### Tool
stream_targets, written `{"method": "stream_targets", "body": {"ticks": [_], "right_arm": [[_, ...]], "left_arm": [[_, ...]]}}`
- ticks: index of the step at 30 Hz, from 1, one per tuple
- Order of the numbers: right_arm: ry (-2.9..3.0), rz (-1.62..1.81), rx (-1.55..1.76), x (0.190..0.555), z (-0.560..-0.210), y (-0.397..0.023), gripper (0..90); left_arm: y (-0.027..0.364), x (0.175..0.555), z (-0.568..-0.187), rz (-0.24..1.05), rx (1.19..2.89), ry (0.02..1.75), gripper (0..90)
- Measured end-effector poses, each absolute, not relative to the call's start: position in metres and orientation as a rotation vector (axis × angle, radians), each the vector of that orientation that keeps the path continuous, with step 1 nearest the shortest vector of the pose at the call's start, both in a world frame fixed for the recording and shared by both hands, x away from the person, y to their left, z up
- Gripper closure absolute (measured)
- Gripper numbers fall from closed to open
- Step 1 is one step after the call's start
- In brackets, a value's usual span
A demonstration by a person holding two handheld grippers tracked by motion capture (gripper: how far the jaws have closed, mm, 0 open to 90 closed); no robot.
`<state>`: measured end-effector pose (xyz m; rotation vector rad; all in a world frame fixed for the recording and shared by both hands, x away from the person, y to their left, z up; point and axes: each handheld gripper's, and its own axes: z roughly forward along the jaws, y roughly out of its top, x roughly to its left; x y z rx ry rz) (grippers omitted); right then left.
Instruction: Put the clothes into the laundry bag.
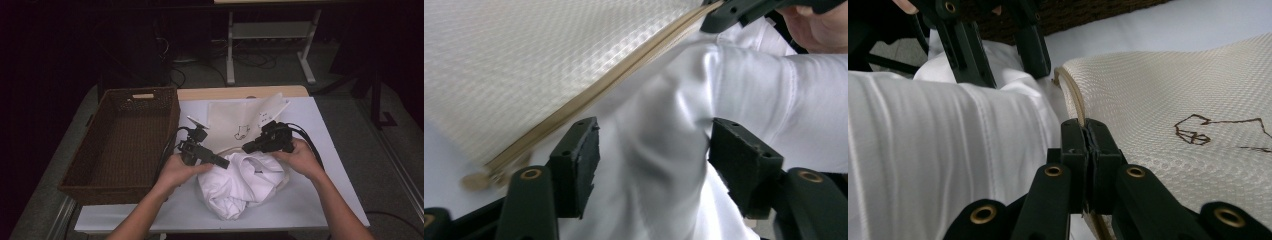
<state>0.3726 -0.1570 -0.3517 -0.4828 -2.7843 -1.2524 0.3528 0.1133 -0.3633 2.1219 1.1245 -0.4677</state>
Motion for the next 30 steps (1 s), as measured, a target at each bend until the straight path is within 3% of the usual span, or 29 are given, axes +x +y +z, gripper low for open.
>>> {"method": "stream_targets", "body": {"ticks": [6,10,14,15,20,21,26,30], "right_arm": [[-2.782,-1.272,-0.49,0.374,-0.351,-0.159,87.2],[-2.78,-1.271,-0.499,0.375,-0.351,-0.16,87.2],[-2.779,-1.275,-0.492,0.374,-0.352,-0.158,87.3],[-2.779,-1.274,-0.494,0.374,-0.352,-0.157,87.3],[-2.773,-1.278,-0.486,0.373,-0.353,-0.155,87.3],[-2.774,-1.278,-0.482,0.373,-0.353,-0.155,87.3],[-2.782,-1.281,-0.451,0.369,-0.351,-0.151,87.3],[-2.765,-1.306,-0.462,0.368,-0.348,-0.154,87.3]], "left_arm": [[0.122,0.341,-0.362,-0.441,2.169,1.113,31.4],[0.129,0.334,-0.373,-0.499,2.164,1.141,26.5],[0.12,0.329,-0.378,-0.511,2.229,1.124,27.7],[0.116,0.328,-0.38,-0.494,2.248,1.129,29.8],[0.099,0.326,-0.385,-0.43,2.309,1.047,62.6],[0.098,0.326,-0.384,-0.437,2.298,1.035,65.9],[0.091,0.329,-0.368,-0.506,2.131,1.0,73.4],[0.081,0.339,-0.365,-0.513,2.112,1.039,74.6]]}}
